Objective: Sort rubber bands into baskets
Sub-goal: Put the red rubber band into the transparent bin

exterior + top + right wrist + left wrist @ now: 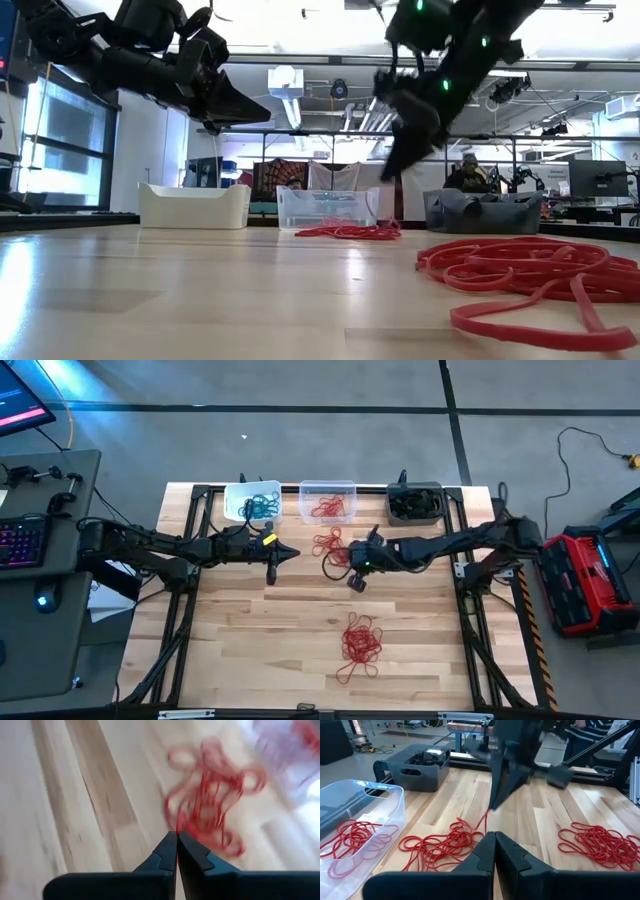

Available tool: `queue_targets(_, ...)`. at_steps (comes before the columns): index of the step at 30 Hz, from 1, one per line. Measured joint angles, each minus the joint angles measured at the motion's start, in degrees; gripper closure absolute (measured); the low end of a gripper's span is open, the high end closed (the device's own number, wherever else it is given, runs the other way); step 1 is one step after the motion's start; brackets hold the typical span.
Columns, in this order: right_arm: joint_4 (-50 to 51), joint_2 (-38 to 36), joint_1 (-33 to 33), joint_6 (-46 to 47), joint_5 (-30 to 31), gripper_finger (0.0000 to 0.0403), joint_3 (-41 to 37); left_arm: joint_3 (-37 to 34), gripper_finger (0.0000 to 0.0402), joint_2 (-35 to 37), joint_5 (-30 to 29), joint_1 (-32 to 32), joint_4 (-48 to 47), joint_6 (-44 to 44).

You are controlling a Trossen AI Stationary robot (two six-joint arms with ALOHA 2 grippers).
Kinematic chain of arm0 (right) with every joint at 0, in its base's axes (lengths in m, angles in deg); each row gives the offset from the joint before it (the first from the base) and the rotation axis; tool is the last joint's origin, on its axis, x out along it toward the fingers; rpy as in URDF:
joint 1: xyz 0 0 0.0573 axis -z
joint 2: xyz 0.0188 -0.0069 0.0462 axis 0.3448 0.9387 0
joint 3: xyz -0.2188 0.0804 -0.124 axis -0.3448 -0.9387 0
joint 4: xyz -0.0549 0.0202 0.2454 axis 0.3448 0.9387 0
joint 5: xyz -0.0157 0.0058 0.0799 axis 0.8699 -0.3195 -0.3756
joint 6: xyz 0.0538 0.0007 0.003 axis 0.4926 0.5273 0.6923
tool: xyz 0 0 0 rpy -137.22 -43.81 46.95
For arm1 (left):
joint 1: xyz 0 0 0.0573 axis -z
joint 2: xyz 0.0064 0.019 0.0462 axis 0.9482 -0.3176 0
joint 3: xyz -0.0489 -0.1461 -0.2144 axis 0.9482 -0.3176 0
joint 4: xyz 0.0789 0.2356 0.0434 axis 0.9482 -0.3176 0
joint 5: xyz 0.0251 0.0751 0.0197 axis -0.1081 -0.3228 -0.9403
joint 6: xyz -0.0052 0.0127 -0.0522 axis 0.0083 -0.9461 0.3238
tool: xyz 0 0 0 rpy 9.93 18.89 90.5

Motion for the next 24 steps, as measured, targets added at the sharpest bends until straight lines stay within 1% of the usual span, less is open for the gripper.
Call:
queue_targets(6,-0.22,-3.23,-0.37,-3.98,2.72,0.0402,3.52,0.0,0.0401,0.0,0.0,0.0,-0.29,0.14)
queue_targets(11,-2.07,-3.41,0.22,-8.83,6.7,0.0402,6.81,0.0,0.0401,0.0,0.0,0.0,-0.37,0.2)
queue_targets(15,-9.92,-3.39,2.45,-13.2,6.78,0.0402,7.06,0.0,0.0401,0.0,0.0,0.0,-0.37,0.22)
queue_targets(20,-15.78,-2.32,7.5,-15.72,6.67,0.0403,7.1,0.0,0.0401,0.0,0.0,0.0,-0.37,0.2)
queue_targets(24,-20.65,-0.54,11.96,-16.86,2.87,0.0403,7.1,0.0,0.0402,0.0,-0.02,-0.02,-0.44,0.2)
